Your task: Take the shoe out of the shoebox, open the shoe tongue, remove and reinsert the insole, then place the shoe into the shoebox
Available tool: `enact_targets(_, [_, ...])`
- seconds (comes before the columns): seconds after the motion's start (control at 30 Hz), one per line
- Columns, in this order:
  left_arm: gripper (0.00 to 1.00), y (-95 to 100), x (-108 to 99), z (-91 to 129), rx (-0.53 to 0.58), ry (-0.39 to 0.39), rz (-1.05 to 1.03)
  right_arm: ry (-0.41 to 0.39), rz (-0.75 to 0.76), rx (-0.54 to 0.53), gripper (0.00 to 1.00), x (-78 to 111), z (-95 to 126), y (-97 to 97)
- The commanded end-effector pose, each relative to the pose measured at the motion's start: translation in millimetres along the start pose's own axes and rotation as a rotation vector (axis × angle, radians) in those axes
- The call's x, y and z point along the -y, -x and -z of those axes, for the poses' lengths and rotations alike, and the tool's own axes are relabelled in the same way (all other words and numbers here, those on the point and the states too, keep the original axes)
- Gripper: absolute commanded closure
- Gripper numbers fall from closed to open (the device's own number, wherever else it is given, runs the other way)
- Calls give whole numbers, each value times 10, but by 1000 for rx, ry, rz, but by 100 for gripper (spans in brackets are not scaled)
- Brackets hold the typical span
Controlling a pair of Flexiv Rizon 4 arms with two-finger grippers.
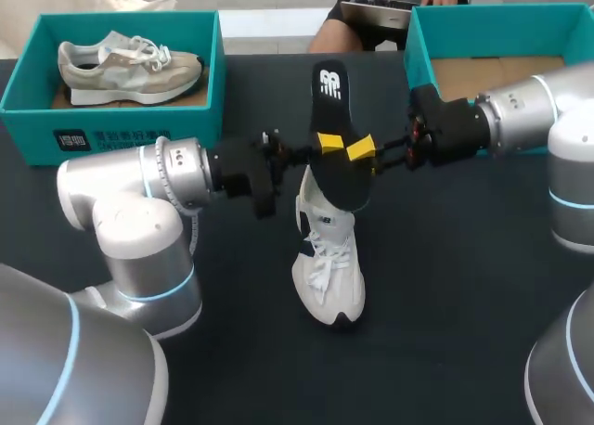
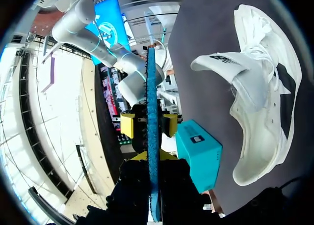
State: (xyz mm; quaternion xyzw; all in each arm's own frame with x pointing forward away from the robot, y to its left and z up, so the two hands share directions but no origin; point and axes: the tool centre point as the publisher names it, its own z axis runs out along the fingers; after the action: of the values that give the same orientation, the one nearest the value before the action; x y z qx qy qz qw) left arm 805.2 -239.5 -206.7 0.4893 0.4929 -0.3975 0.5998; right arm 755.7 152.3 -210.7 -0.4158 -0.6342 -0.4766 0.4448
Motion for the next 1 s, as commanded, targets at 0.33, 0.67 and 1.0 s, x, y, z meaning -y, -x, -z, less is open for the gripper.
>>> enact_targets(0.33, [100, -42, -9, -194, 11, -5, 4, 5, 2, -8, 67, -28, -28, 46])
enact_targets(0.67, [100, -40, 20, -164, 14, -7, 20, 3, 1, -10, 79, -36, 8, 71])
enact_targets(1.0, [100, -55, 63, -172, 25, 1, 42, 2, 3, -12, 99, -35, 6, 85])
